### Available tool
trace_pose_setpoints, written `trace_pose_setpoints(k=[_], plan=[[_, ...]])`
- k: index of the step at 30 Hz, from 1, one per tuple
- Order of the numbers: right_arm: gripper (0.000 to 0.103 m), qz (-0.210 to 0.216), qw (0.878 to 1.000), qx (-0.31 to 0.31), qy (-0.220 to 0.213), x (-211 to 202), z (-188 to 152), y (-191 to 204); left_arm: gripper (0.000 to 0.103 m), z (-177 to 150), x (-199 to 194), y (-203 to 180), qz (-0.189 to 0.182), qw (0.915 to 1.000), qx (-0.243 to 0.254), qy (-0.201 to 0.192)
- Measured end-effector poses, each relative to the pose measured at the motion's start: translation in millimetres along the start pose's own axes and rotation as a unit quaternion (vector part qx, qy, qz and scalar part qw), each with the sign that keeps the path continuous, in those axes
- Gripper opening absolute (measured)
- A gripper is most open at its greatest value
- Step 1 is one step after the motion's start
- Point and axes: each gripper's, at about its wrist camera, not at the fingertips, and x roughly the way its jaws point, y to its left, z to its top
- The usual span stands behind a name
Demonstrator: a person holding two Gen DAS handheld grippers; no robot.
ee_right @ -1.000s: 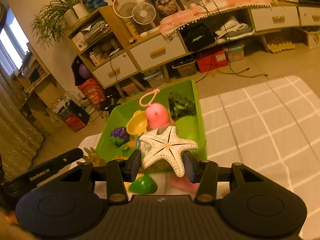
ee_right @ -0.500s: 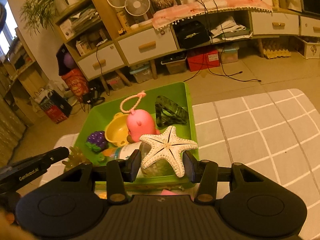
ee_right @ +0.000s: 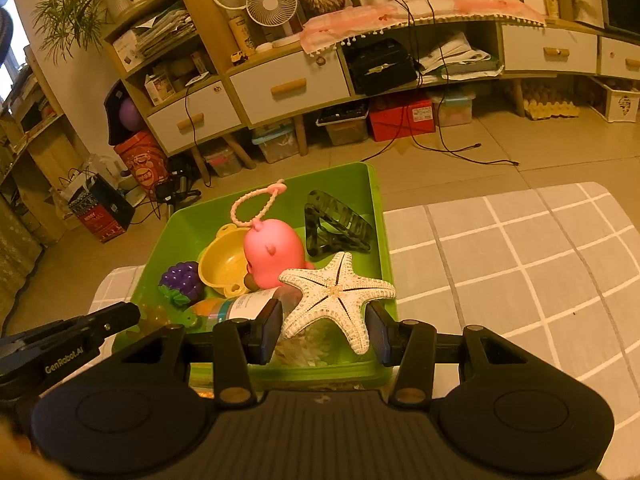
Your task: Organize rigid objects
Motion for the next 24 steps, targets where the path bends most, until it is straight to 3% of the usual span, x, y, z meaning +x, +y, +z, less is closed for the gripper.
trace_pose_setpoints(k=[2, 4, 6, 8, 9, 14, 24], plan=[[0.023, -0.005, 1.0, -0.002, 0.0, 0, 0, 1, 0.019, 0, 0, 0, 0.001, 1.0, 0.002, -0.001], [0.034, -0.003, 1.0, -0.003, 0.001, -1, 0, 2, 0.023, 0, -2, -1, -0.001, 1.0, 0.006, -0.005], [0.042, -0.001, 1.0, -0.005, -0.001, -3, 0, 4, 0.036, 0, -3, -4, 0.003, 0.9999, 0.012, -0.008], [0.046, -0.003, 1.0, -0.005, -0.003, -4, -1, 5, 0.064, 0, -5, -6, 0.007, 0.9997, 0.015, -0.015], [0.046, -0.003, 1.0, -0.005, -0.002, -5, -1, 5, 0.069, 0, -7, -6, 0.01, 0.9997, 0.015, -0.019], [0.048, -0.009, 1.0, -0.011, -0.002, -11, -1, 8, 0.085, -1, -11, -10, 0.002, 0.9996, 0.019, -0.02], [0.052, -0.016, 0.999, -0.031, -0.013, -31, -5, 18, 0.098, -3, -24, -12, 0.007, 0.9997, 0.007, -0.021]])
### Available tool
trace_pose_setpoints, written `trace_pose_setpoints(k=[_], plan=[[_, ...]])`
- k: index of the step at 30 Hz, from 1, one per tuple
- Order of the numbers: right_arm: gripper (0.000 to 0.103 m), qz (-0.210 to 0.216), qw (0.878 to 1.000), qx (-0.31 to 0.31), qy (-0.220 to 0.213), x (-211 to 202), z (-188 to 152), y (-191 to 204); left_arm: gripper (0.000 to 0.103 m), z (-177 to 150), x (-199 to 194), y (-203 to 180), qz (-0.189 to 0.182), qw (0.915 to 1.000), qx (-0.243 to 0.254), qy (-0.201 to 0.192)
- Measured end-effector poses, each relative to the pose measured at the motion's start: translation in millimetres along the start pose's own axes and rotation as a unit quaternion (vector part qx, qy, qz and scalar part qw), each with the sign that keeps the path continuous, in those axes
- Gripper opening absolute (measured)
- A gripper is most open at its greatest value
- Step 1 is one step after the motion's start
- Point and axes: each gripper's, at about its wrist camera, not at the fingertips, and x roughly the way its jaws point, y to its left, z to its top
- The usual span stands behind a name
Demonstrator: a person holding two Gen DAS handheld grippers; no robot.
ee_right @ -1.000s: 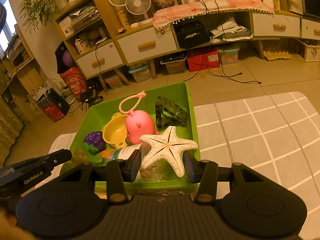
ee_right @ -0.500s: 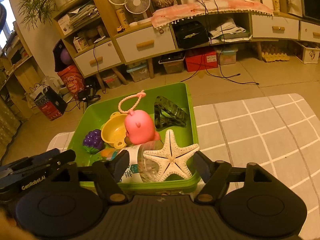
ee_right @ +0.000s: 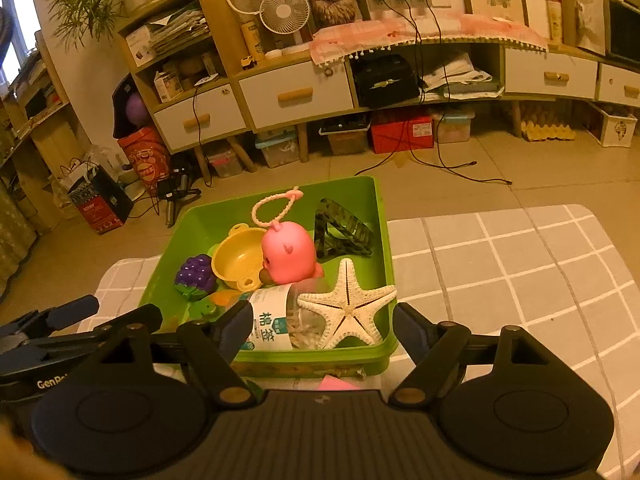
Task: Organize rigid objects
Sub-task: 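Withdraw both tools from the bin back over the table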
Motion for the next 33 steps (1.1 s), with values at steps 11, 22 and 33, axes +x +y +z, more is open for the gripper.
trace_pose_setpoints(k=[11, 22, 33], plan=[[0.059, -0.001, 1.0, -0.005, -0.009, -23, -5, 6, 0.101, -8, -14, 2, -0.004, 0.9999, -0.004, 0.013], [0.062, -0.013, 1.0, -0.013, -0.006, -40, -17, 8, 0.101, -27, -26, 7, -0.004, 0.9995, -0.014, 0.027], [0.064, -0.015, 1.0, -0.02, -0.001, -46, -38, 8, 0.101, -44, -34, 5, -0.001, 0.9995, -0.003, 0.032]])
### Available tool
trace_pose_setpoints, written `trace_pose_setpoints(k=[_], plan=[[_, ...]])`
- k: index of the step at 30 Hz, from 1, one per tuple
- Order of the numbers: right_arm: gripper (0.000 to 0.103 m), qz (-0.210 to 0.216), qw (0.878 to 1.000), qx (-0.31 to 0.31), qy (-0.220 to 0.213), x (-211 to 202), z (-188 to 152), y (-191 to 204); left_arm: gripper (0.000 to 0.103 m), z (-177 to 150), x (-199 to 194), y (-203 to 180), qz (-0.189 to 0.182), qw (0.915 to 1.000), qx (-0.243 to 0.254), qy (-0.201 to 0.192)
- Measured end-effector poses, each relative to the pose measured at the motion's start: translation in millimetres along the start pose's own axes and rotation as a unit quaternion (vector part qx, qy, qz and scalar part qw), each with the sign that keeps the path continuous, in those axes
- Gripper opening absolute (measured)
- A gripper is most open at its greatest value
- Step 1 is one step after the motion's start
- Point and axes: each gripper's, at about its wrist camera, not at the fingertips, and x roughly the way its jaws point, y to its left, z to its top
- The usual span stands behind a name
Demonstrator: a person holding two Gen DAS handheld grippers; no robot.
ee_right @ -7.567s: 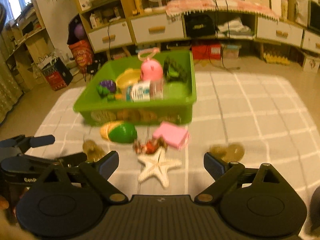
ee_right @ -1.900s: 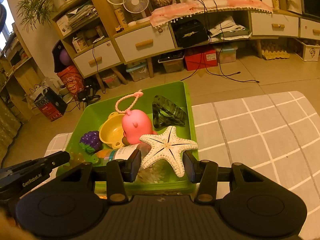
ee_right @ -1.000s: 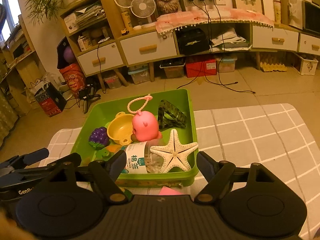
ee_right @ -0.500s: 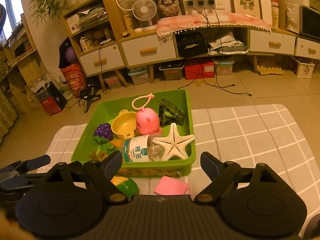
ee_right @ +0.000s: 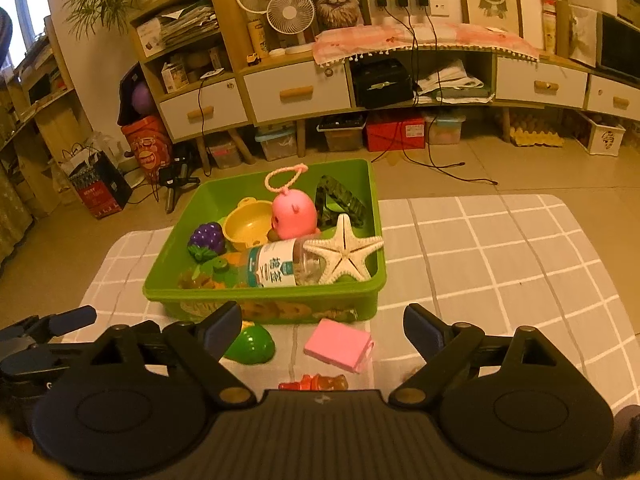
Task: Organize rigid objects
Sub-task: 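Withdraw both tools from the bin back over the table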
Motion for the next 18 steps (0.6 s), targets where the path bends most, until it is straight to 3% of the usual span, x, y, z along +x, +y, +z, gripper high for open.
trace_pose_setpoints(k=[10, 18], plan=[[0.065, 0.007, 1.0, 0.021, 0.016, 6, -28, -17, 0.101, -18, 4, -1, -0.002, 0.9996, 0.021, 0.019], [0.065, -0.014, 0.999, -0.009, 0.049, 14, -43, -30, 0.101, -29, 16, 2, -0.018, 0.9988, 0.013, 0.043]])
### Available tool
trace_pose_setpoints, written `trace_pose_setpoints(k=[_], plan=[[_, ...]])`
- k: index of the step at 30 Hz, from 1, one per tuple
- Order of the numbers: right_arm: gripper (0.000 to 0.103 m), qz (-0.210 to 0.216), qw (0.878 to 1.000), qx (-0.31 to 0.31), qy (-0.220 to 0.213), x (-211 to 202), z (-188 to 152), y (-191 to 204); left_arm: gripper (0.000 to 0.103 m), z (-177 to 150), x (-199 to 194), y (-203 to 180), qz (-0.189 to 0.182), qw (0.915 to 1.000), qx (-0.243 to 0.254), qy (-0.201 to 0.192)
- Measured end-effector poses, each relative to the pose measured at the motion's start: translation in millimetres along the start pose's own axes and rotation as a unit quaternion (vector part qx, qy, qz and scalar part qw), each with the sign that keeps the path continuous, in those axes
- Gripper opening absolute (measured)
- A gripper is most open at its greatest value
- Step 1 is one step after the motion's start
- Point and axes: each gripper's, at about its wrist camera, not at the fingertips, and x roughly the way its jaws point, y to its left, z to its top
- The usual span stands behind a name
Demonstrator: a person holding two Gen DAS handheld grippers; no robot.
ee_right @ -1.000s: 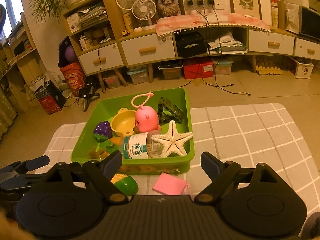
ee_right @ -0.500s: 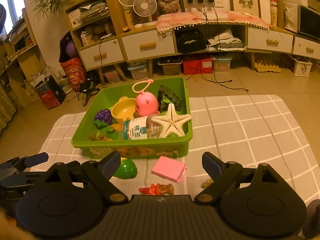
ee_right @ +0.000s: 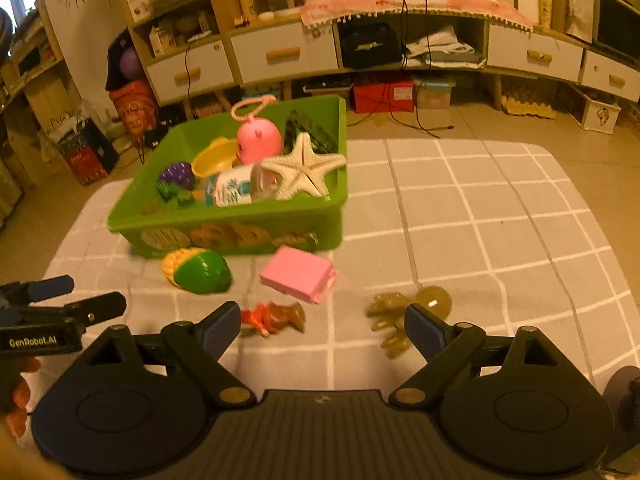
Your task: Organize rigid objects
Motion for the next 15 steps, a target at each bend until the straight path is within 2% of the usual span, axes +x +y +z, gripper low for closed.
trace_pose_setpoints(k=[7, 11, 15], plan=[[0.065, -0.015, 0.999, -0.051, 0.013, 4, -8, 0, 0.101, -9, 8, -9, -0.013, 0.9998, 0.014, -0.003], [0.065, -0.005, 0.998, -0.064, 0.024, 6, -11, -6, 0.101, -11, 12, -11, -0.027, 0.9996, -0.005, 0.0], [0.065, -0.005, 0.998, -0.053, 0.036, 10, -11, -18, 0.101, -12, 20, -18, -0.033, 0.9992, -0.021, 0.003]])
